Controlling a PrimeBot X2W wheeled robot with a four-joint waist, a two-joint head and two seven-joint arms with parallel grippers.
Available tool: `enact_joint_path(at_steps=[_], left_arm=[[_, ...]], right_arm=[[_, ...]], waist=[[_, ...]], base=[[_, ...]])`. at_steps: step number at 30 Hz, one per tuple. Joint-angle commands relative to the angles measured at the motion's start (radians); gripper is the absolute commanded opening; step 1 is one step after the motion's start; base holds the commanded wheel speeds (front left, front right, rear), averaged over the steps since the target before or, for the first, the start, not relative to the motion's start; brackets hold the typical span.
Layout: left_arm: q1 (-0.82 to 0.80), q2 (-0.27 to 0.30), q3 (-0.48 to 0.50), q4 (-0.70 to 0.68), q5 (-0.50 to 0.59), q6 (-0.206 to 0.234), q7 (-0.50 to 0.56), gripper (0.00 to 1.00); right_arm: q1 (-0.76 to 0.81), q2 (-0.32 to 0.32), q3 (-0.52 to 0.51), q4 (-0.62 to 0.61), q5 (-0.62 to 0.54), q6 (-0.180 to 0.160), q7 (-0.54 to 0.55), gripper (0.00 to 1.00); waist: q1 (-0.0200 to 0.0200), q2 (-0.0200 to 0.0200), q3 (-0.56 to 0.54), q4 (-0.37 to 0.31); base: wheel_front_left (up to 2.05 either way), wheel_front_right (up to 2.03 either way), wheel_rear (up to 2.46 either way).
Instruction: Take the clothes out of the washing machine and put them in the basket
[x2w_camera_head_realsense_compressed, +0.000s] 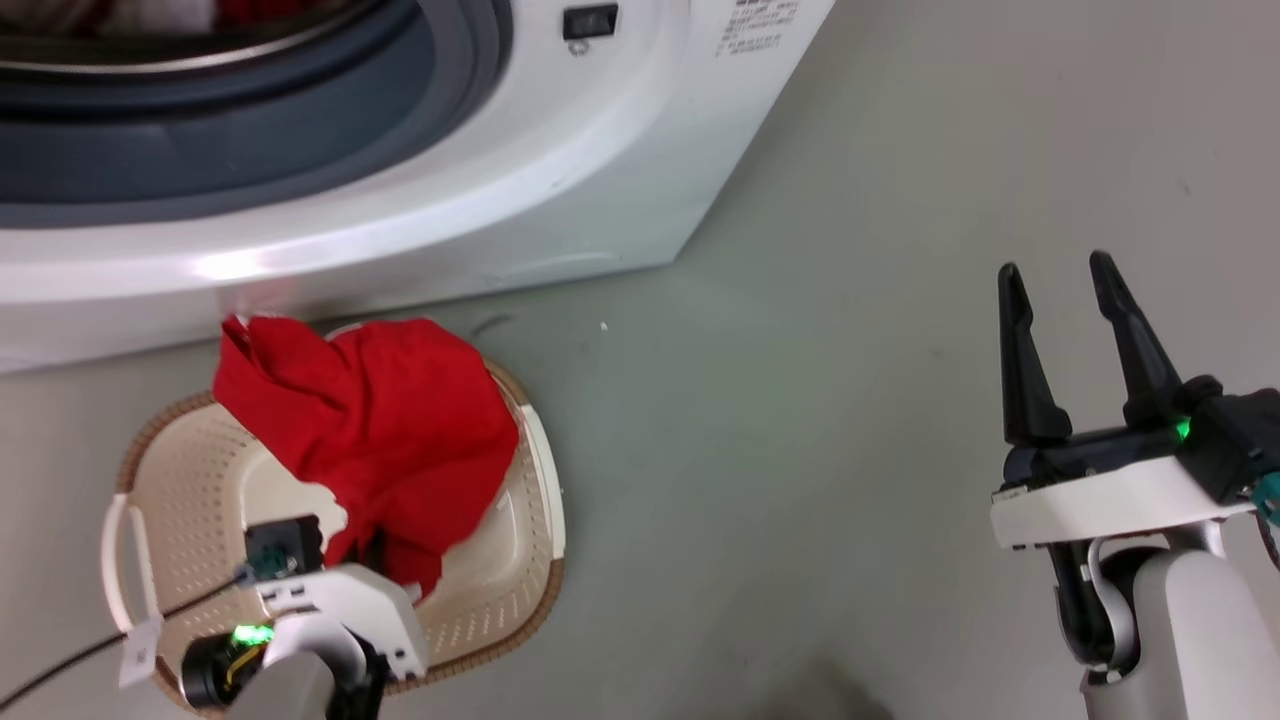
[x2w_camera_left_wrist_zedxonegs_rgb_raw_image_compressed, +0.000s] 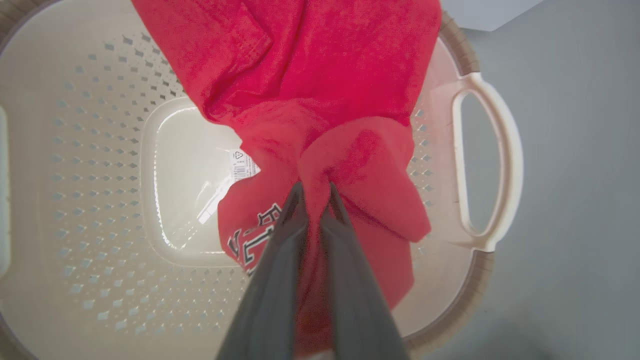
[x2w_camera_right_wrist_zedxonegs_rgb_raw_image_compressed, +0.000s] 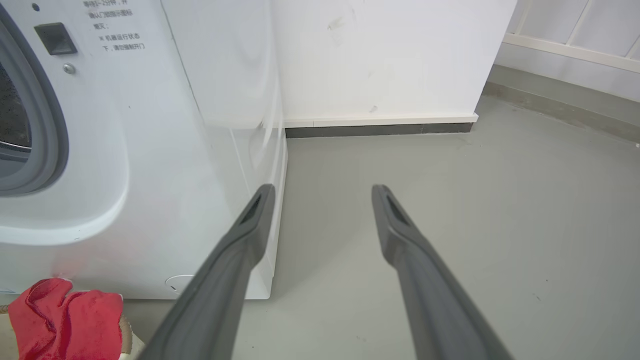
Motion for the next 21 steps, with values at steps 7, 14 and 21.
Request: enact_joint_path(at_steps=[7,14,21], left_arm=[[-0.163,0.028,0.006,0.152,-0.001,-0.021,-0.006,0.00],[-0.255,0.043,0.019,0.257,-0.019,-0.042,-0.009,0.24],[-0.274,0.049,0.027,0.297,-0.035,-0.050,-0.018,1.00]], right_arm=[[-0.065,0.000,0.013,-0.004,0.018,0.000,-0.027,1.00],[-0.089,0.000,0.024,0.014,0.037,0.000,-0.045,1.00],[-0.097,0.000,0.024,0.029,0.046,0.000,-0.053,1.00]], waist=[[-0.0002,0.0000,0.166,-0.042],[-0.0002,0.0000,0.221,-0.069],[-0.0002,0.0000,0.215,-0.075]], base=[[0.00,0.00,0.00],[0.00,0.00,0.00],[0.00,0.00,0.00]])
